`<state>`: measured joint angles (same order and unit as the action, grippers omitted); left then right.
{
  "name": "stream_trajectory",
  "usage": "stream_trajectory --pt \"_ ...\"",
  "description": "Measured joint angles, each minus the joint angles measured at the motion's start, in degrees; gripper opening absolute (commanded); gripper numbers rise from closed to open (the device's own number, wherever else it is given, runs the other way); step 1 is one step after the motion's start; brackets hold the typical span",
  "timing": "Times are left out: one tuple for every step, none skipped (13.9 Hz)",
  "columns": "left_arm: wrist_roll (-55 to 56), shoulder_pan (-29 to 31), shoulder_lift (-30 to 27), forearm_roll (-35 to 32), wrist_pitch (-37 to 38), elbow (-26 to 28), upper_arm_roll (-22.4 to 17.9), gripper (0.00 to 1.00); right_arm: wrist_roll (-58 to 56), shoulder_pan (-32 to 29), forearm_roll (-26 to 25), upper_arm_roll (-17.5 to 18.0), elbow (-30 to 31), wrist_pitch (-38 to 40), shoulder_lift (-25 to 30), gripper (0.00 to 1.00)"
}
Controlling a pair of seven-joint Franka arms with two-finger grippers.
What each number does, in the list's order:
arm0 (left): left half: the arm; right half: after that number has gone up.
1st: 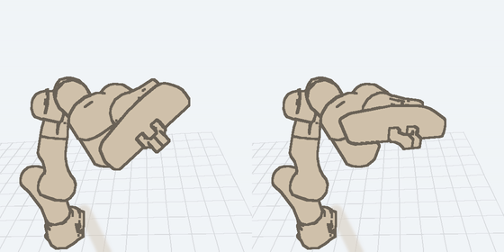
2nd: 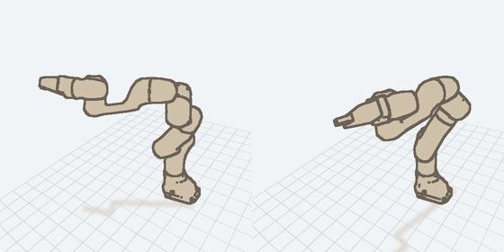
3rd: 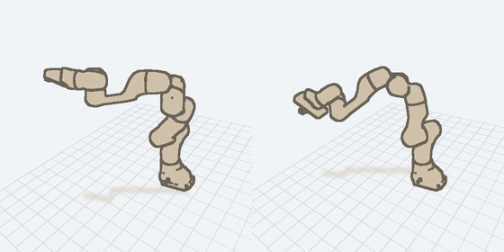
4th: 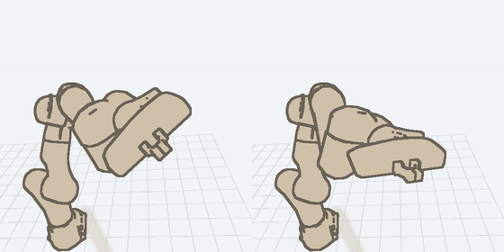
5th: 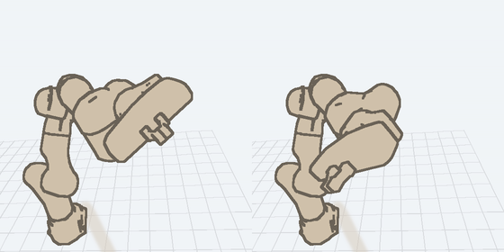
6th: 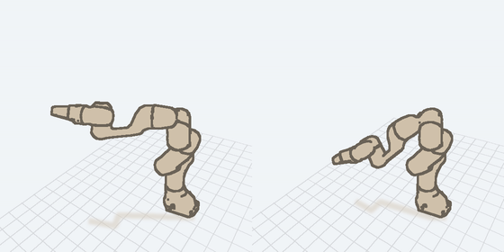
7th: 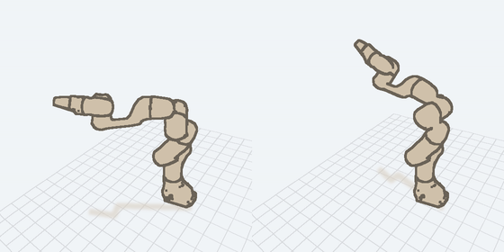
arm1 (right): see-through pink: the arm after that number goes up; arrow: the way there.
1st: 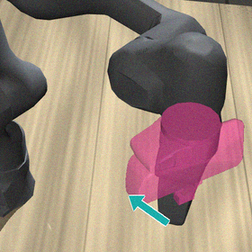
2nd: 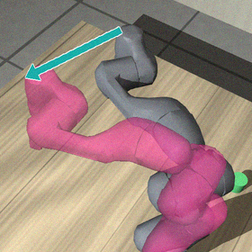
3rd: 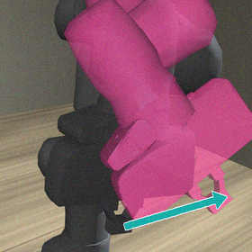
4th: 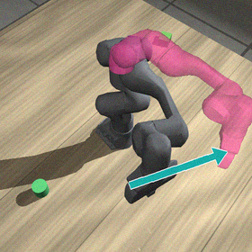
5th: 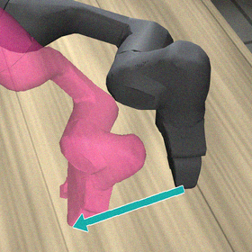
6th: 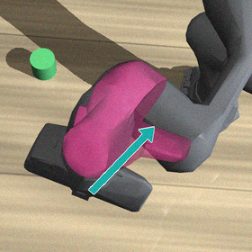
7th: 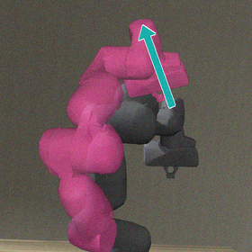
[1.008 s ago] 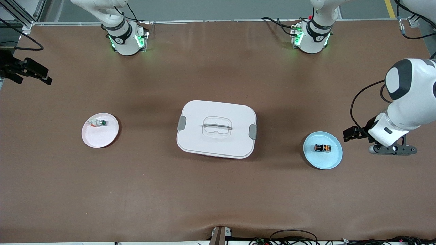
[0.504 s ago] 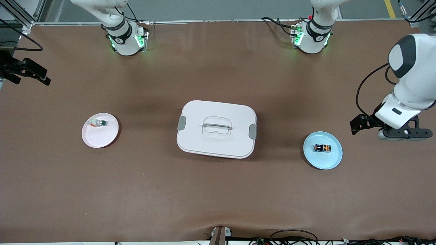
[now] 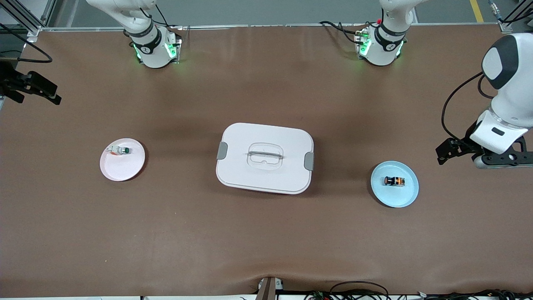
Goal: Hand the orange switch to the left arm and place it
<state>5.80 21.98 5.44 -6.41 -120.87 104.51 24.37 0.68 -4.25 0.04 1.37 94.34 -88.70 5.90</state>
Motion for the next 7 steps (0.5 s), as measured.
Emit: stream_trajectory --pt "0.0 0.1 0.0 0.0 1.1 -0.8 0.0 1.0 0.2 0.0 0.0 0.0 0.0 0.0 0.0 1.0" --pt "0.0 0.2 0.0 0.2 2.4 -1.7 0.0 1.0 0.6 0.0 0.0 0.0 0.0 0.0 0.0 1.0" --pt "0.0 0.3 0.0 0.9 3.7 -2.6 0.0 1.0 1.1 0.0 0.0 0.0 0.0 0.0 0.0 1.0" --pt "0.0 0.4 0.0 2.2 4.7 -3.5 0.0 1.0 1.2 0.0 0.0 0.0 0.0 0.0 0.0 1.0" --pt "0.0 0.5 0.0 3.2 5.4 -4.1 0.0 1.0 1.3 0.0 0.0 0.0 0.0 0.0 0.0 1.0" --pt "0.0 0.6 -0.1 3.6 5.6 -4.5 0.0 1.0 1.3 0.0 0.0 0.0 0.0 0.0 0.0 1.0" --pt "0.0 0.8 0.0 3.7 5.7 -4.6 0.0 1.0 1.4 0.0 0.0 0.0 0.0 0.0 0.0 1.0"
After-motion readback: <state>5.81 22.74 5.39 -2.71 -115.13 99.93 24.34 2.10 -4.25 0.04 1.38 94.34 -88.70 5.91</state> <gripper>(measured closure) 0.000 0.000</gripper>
